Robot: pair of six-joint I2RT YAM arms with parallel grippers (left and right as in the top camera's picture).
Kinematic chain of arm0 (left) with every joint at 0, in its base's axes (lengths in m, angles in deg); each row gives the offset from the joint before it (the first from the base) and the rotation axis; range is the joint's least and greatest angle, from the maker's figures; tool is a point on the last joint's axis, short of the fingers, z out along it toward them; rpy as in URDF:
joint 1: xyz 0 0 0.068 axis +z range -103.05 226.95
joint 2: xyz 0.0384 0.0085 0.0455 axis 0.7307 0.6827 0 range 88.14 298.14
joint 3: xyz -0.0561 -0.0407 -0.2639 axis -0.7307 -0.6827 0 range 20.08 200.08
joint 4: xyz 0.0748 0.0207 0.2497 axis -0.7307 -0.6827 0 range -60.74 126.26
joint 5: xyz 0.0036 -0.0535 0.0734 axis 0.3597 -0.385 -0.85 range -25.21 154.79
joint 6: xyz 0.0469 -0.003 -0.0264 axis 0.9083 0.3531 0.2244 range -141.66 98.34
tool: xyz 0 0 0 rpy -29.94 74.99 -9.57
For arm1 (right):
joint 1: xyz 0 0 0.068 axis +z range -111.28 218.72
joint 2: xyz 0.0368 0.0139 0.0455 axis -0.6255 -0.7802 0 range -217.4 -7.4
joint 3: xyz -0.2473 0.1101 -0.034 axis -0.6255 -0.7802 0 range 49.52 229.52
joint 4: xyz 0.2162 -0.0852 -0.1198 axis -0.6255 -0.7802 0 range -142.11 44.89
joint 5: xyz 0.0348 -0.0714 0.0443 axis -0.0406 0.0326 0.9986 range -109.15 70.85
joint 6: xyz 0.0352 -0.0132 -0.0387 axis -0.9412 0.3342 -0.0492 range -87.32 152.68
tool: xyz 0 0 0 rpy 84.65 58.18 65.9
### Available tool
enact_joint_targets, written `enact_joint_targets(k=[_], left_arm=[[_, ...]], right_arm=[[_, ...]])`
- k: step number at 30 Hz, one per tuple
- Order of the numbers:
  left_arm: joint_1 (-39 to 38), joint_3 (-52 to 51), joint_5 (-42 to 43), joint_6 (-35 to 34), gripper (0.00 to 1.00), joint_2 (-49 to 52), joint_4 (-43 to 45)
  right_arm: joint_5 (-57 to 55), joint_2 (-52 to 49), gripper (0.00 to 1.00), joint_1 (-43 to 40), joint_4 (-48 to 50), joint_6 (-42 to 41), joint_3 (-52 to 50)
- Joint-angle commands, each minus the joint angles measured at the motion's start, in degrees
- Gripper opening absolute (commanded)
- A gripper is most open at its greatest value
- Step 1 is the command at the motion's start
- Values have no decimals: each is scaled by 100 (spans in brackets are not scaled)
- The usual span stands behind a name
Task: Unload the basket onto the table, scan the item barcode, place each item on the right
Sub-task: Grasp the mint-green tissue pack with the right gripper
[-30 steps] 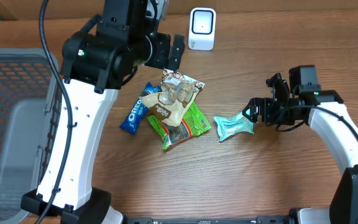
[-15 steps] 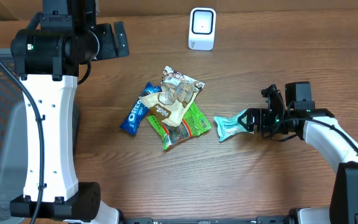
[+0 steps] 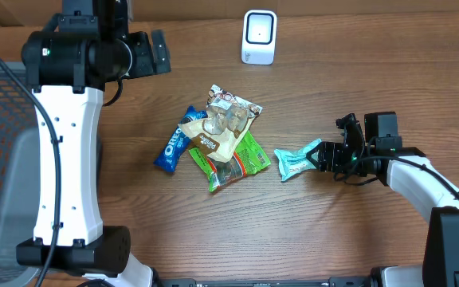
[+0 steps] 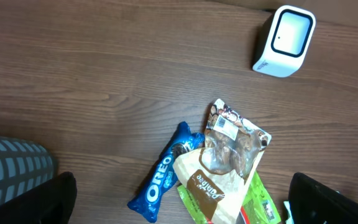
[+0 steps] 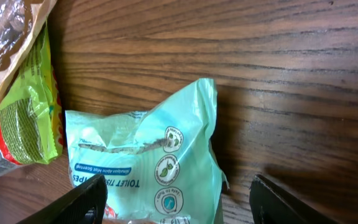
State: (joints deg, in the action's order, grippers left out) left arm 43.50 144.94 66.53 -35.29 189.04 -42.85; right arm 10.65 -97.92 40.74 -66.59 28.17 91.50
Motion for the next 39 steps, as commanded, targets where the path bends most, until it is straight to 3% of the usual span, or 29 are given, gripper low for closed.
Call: enact_joint_targets(k=[1,6,9,11,14,20,25,28,32,33,35,36,39], left_arm=[[-37,-37,85,-122,100,26,4],[-37,-37,81,-120,100,26,2],[-37,-37,81,-120,100,26,2],[-37,-37,81,-120,100,26,2],[-37,-37,81,-120,99,26,2],[-37,-37,83,-120,100,26,2],[-37,-37,81,-120,100,26,2],[-37,-37,81,-120,100,26,2],[-37,-37,81,-120,99,26,2],[-37,-37,83,-120,100,26,2],[-37,-37,83,-120,100,26,2],[-37,-37,81,-120,100,26,2],[-37,-37,81,-120,100,26,2]], right_arm=[[52,-4,74,28,247,-57,-203],[57,-4,73,28,656,-304,-498],[59,-4,64,28,669,-306,-522],[79,-4,53,28,680,-352,-522],[79,-4,25,28,730,-627,-522],[118,-2,4,26,669,-1169,-463],[39,122,4,28,-341,-1318,254],[-861,136,4,26,-1314,-1672,807],[-1626,133,5,28,-1818,-2100,890],[-1611,133,12,28,-1840,-2100,890],[-1602,133,40,28,-1923,-2076,887],[-1604,133,48,28,-1967,-2074,887],[-1596,129,51,28,-1965,-2059,861]])
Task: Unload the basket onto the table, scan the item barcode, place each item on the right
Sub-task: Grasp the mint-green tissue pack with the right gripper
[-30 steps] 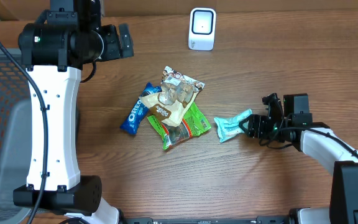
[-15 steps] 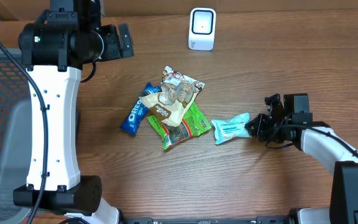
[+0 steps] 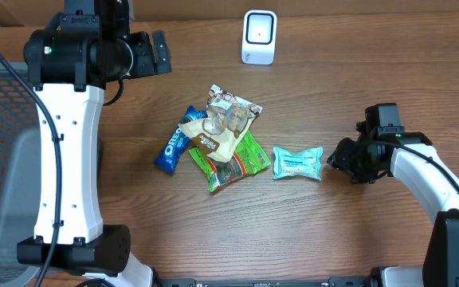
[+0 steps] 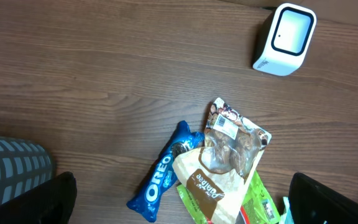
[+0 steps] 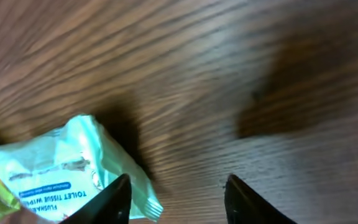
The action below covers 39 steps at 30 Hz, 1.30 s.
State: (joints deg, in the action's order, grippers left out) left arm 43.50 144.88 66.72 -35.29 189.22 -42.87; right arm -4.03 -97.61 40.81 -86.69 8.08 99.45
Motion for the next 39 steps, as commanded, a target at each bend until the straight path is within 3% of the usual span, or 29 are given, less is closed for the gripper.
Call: enact_joint_targets(k=[1,6,10,23,29,33,37,39], left_arm=[[-37,-31,61,-120,100,9,4],[-37,-31,61,-120,100,9,4],[-37,-31,61,-120,100,9,4],[-37,-31,61,-120,100,9,4],[-37,-31,63,-120,100,9,4],[-37,-31,61,-120,100,9,4],[-37,-31,63,-120,100,9,4],[-37,-31,61,-120,100,9,4]], right_arm=[[17,96,53,22,79,-13,66],[1027,94,59,22,114,719,66],[1106,68,63,46,260,1141,-11],[1414,-44,65,437,1648,1132,-728],[1091,-170,61,654,1707,1029,-758],[1086,-564,54,654,1991,837,-761],[1088,-1071,32,654,2214,809,-761],[1088,-1196,16,654,2223,809,-758]])
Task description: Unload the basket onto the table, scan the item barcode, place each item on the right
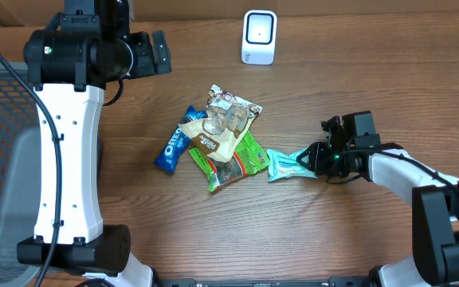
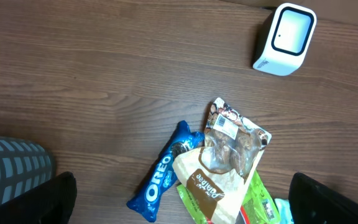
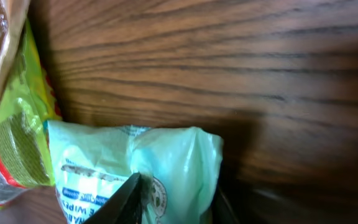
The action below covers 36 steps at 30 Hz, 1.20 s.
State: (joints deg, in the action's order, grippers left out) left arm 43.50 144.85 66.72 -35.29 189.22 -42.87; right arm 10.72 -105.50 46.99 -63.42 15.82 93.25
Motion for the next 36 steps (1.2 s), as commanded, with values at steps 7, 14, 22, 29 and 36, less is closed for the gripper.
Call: enact_joint_targets(k=[7,14,22,29,36], left_arm=[[-37,-28,63,-120,100,9,4],[-37,-28,61,-120,100,9,4],[-37,-28,61,-120,100,9,4],[-37,-28,61,-120,100,9,4],[-37,-28,61,-120,100,9,4]], right_arm=[[-330,-140,4,33,-645,-94,286],[-2505,909,4,116,-2072,-568,1432],[-6900,730,4,1287,-3377,-1342,1967],[-8439,-46,4,1923,-3582,-590,1967],[-7757,-201,12,2629,-3239,-214,1967]])
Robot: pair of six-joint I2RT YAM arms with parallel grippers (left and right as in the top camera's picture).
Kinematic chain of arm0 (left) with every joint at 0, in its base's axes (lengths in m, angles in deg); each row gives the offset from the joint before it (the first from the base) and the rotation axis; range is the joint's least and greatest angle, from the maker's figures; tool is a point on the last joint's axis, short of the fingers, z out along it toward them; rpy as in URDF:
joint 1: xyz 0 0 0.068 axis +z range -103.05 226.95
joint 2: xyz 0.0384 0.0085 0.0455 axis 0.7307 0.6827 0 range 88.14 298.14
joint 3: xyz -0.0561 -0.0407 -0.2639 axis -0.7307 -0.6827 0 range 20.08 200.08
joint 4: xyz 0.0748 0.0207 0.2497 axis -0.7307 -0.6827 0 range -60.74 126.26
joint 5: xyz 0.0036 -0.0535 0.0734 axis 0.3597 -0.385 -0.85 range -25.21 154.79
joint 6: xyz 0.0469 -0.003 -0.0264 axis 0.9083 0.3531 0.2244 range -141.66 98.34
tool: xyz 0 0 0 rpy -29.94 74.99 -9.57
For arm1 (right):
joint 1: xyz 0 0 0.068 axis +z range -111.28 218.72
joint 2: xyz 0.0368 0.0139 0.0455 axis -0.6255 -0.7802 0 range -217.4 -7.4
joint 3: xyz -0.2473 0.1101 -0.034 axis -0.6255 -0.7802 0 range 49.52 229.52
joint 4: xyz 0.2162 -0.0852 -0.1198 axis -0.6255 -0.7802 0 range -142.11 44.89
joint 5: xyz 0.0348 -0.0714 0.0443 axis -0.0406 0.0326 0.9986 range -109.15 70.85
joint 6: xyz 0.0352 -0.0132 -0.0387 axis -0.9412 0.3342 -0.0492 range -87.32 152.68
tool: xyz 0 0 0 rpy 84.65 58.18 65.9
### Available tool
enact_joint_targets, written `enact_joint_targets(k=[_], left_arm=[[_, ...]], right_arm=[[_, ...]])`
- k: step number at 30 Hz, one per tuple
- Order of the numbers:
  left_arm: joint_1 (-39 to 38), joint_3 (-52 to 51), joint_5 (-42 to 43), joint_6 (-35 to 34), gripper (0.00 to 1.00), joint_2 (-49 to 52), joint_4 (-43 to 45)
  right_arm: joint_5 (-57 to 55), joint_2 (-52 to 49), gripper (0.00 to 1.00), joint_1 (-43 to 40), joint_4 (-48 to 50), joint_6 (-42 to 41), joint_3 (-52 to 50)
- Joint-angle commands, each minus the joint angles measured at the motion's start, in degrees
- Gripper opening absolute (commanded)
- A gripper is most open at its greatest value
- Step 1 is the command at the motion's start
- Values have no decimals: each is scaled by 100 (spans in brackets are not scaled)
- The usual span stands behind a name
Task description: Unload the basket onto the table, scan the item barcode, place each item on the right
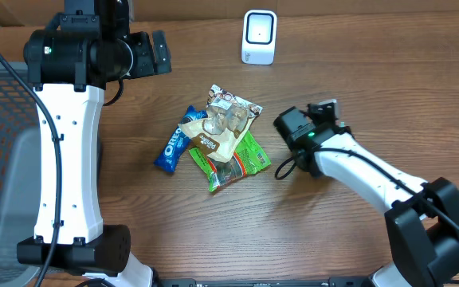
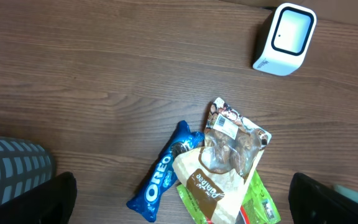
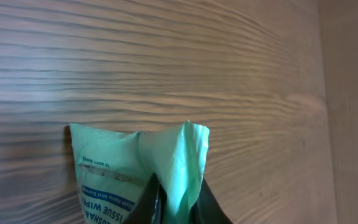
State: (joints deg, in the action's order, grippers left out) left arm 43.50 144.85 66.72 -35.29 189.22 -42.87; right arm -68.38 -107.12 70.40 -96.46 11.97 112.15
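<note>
A mint-green pack of toilet tissue wipes (image 3: 114, 171) hangs pinched by one bunched end in my right gripper (image 3: 175, 200), which is shut on it above bare wood. In the overhead view the pack is hidden under the right arm (image 1: 295, 129), which reaches in just right of the snack pile. The white barcode scanner (image 1: 259, 37) stands at the table's far edge, also visible from the left wrist as scanner (image 2: 284, 40). My left gripper (image 2: 182, 202) is raised high over the table's left side, open and empty, with its fingers (image 2: 58, 196) at the frame's lower corners.
A pile of snacks lies mid-table: a blue Oreo pack (image 1: 170, 149), a brown and clear snack bag (image 1: 221, 126) and a green pack (image 1: 244, 159). A grey mesh chair stands at the left. The wooden table (image 1: 373, 72) has bare room on the right.
The right gripper, which was down on the wipes pack's right end on the table, is now further left and back beside the pile. The pack is off the table, held in the jaws.
The right gripper was first at the wipes pack's bunched right end. Then the pack lay flat and the gripper stood apart to its right. Later it was on the pack's end again, and now holds it off the table. The left arm stayed still.
</note>
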Motion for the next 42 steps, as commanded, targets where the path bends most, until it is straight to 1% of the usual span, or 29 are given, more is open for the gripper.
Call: enact_joint_targets(k=[1,2,4,5,7,9,10,12,14,15,20,22,24,27,31,33,37,39,42], left_arm=[[-37,-28,61,-120,100,9,4],[-37,-28,61,-120,100,9,4],[-37,-28,63,-120,100,9,4],[-37,-28,61,-120,100,9,4],[-37,-28,61,-120,100,9,4],[-37,-28,61,-120,100,9,4],[-37,-28,61,-120,100,9,4],[-37,-28,61,-120,100,9,4],[-37,-28,61,-120,99,9,4],[-37,-28,61,-120,100,9,4],[-37,-28,61,-120,100,9,4],[-37,-28,61,-120,100,9,4],[-37,-28,61,-120,100,9,4],[-37,-28,61,-120,100,9,4],[-37,-28,61,-120,100,9,4],[-37,-28,61,-120,100,9,4],[-37,-28,61,-120,100,9,4],[-37,-28,63,-120,100,9,4],[-37,-28,61,-120,100,9,4]], right_arm=[[192,-39,25,391,81,170,76],[264,-39,33,549,120,173,76],[450,-39,33,769,188,170,76],[625,-39,37,911,225,170,76],[920,-39,39,1093,267,170,76],[1303,-39,46,1305,264,168,76],[1432,-37,51,1355,264,166,76],[2037,-4,65,1460,249,98,199],[2612,37,72,1436,208,76,426],[3093,85,75,1355,151,61,667],[4133,282,77,715,-380,-28,1652],[4621,345,83,144,-719,-17,2037],[5027,345,84,-337,-835,203,2068],[5298,282,84,-935,-968,476,1902],[5300,160,87,-1316,-916,474,1530],[5372,129,89,-1478,-776,640,1217],[5995,129,91,-1794,-310,1408,645],[6238,125,92,-1967,-61,1598,448],[6666,122,92,-2319,293,1845,151]])
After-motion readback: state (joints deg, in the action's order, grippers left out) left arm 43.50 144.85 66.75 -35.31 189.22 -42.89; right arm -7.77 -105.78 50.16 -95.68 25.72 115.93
